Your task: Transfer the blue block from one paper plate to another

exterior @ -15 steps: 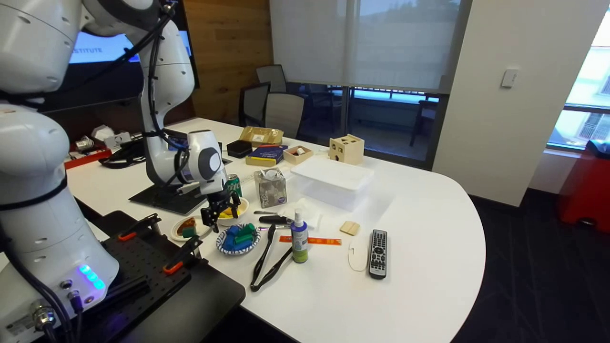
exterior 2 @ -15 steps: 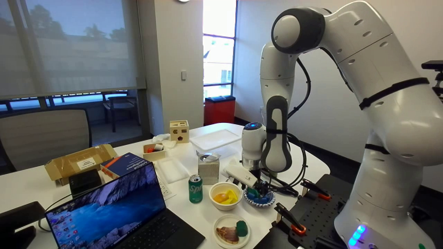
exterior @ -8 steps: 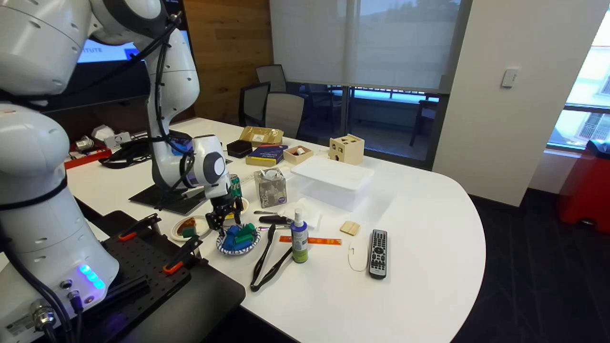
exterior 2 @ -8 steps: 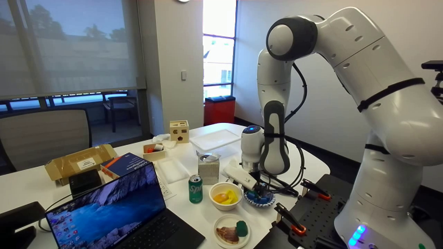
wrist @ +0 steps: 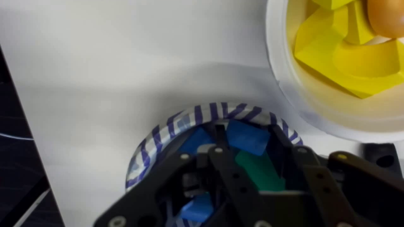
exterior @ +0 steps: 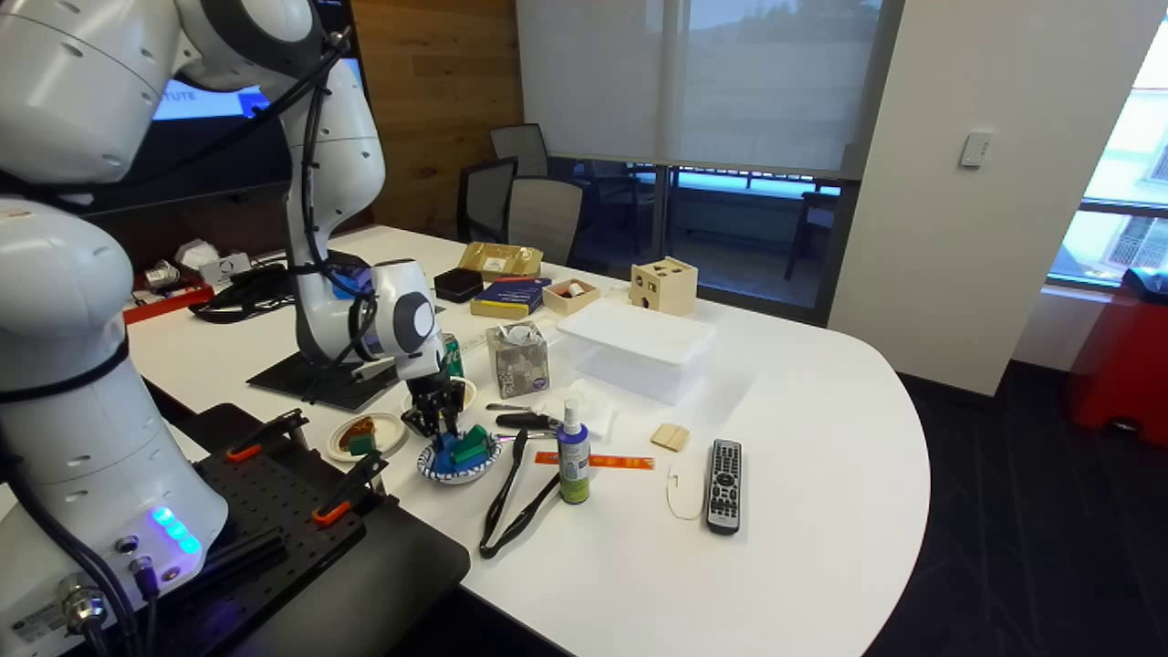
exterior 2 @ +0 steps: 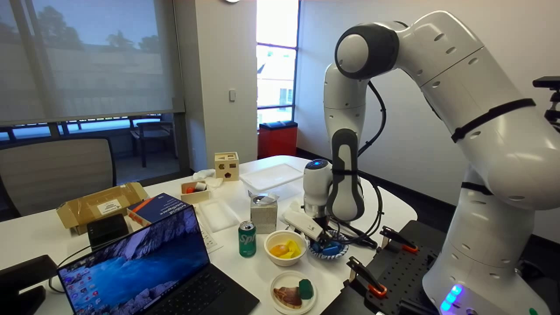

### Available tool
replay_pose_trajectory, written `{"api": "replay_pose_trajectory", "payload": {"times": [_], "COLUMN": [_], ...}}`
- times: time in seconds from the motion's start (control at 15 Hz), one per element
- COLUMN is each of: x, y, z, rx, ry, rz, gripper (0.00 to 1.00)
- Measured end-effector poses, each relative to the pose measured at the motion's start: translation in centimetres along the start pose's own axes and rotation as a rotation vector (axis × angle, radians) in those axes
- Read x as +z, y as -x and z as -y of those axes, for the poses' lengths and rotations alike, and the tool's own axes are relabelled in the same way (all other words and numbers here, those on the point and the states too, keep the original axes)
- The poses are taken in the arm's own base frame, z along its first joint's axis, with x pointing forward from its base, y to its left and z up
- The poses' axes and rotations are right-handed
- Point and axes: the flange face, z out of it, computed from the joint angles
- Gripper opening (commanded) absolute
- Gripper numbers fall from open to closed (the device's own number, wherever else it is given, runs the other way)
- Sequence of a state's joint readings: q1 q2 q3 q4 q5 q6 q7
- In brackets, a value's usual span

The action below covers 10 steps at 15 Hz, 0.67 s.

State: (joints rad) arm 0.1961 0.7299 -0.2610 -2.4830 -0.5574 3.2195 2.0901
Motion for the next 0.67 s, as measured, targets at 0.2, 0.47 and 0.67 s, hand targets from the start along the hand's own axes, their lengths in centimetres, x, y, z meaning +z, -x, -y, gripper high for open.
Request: {"api": "replay_pose_trajectory", "payload": {"times": [0.2, 0.47, 0.67], "x": [-0.2, -2.7, -6.4], "y": [-0.5, -0.7, 0.6], "z": [0.0, -0.4, -0.5], "rx": [0.002, -0.010, -0.048], "ry": [-0.002, -0.014, -0.018], "rz": [-0.013, -0.042, -0.068], "gripper": [0.11, 0.11, 0.11]}}
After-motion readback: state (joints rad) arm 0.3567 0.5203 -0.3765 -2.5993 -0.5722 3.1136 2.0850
